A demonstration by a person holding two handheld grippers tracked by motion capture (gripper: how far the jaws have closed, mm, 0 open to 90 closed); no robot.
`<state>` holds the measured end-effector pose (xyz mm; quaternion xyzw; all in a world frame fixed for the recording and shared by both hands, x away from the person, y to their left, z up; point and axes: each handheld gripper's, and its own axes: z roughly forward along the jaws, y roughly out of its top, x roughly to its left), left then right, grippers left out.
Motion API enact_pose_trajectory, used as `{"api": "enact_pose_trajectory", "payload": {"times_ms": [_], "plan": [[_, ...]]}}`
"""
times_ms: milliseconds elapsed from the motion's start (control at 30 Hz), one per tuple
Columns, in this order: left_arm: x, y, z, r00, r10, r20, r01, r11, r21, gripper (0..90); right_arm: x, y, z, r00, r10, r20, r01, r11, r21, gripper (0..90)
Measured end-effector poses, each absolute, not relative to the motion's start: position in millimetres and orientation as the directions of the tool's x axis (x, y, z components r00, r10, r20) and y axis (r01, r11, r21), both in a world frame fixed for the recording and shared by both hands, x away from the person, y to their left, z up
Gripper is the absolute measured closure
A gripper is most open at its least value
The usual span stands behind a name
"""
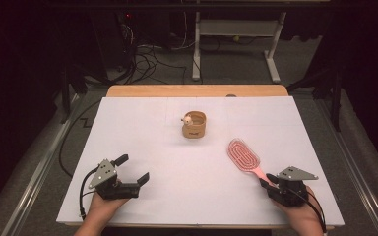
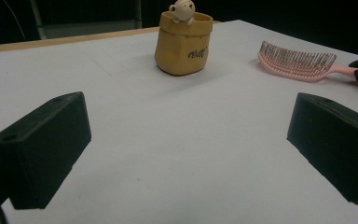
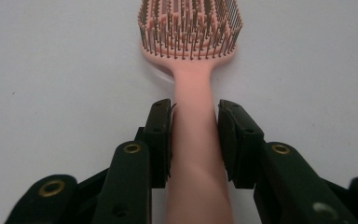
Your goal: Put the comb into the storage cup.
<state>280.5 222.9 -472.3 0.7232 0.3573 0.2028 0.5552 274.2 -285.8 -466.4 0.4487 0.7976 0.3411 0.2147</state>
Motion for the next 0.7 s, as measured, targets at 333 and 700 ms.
{"api": "enact_pose_trajectory", "payload": {"times_ms": [333,700], "plan": [[281.7,222.0,-472.5,0.662,0.742,-0.104,0.291,-0.127,0.948,0.6,271.1,-290.7,-463.4,-0.505,0.863,0.012,0.549,0.310,0.776,43.8],[282.0,221.9,-473.0,0.654,0.750,-0.097,0.294,-0.134,0.946,0.6,272.1,-293.7,-462.2,-0.465,0.885,0.015,0.532,0.265,0.804,13.3]]}}
